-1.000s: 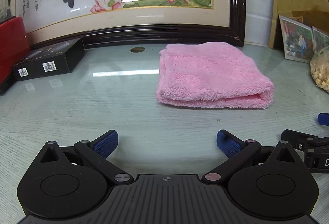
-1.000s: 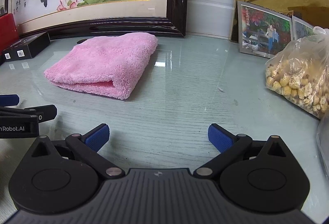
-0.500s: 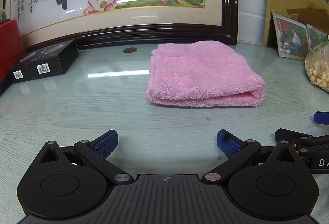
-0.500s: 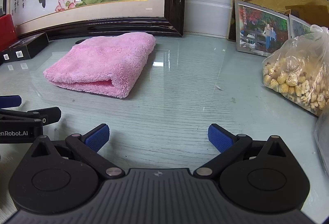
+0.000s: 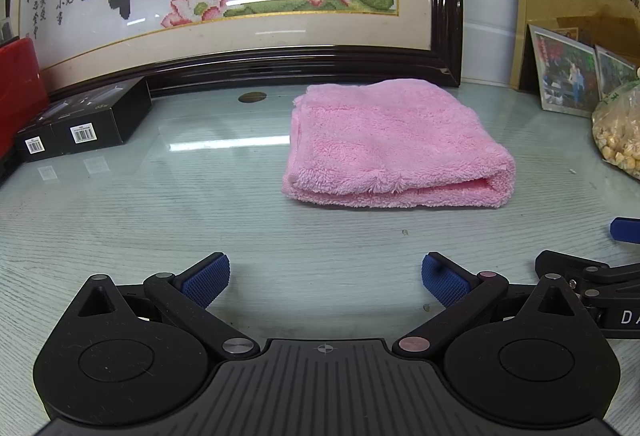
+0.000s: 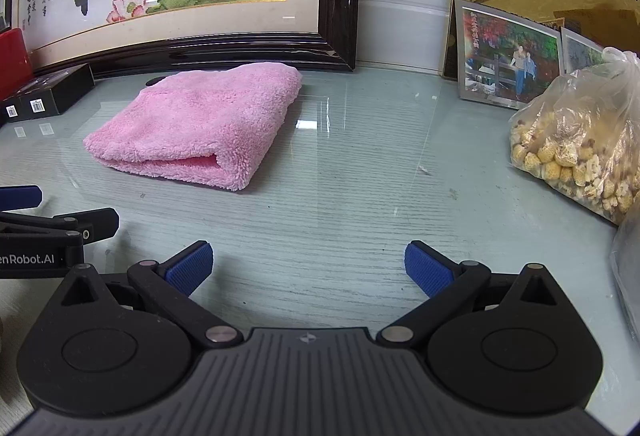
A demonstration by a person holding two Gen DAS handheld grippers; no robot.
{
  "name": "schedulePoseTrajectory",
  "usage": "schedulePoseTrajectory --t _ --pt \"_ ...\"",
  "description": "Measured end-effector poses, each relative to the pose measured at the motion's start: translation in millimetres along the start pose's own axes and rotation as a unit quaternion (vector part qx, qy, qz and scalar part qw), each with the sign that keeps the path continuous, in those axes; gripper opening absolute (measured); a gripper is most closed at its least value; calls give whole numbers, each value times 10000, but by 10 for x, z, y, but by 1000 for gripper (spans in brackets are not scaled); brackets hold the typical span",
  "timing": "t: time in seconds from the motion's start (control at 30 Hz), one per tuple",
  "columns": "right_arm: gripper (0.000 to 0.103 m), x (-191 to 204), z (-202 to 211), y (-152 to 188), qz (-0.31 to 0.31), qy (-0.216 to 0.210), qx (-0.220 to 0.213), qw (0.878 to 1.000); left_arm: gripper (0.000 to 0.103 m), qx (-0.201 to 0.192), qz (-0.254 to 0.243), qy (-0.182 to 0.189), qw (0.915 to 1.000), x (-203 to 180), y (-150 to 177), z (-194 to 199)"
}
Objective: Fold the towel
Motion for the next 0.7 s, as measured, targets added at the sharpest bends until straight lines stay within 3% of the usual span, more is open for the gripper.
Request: schedulePoseTrajectory --t 0.7 --pt "103 1 -1 3 -2 2 0 10000 103 -2 -2 12 10000 13 4 -2"
Point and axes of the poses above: each gripper's, at about its wrist camera, not at the fingertips, and z roughly against the way its jaws point, x to its left, y to its underside, the point moved 5 cm from there along -z, roughly the way its jaws point, and after that the axes turned 12 degrees about x, right-handed, at the moved point
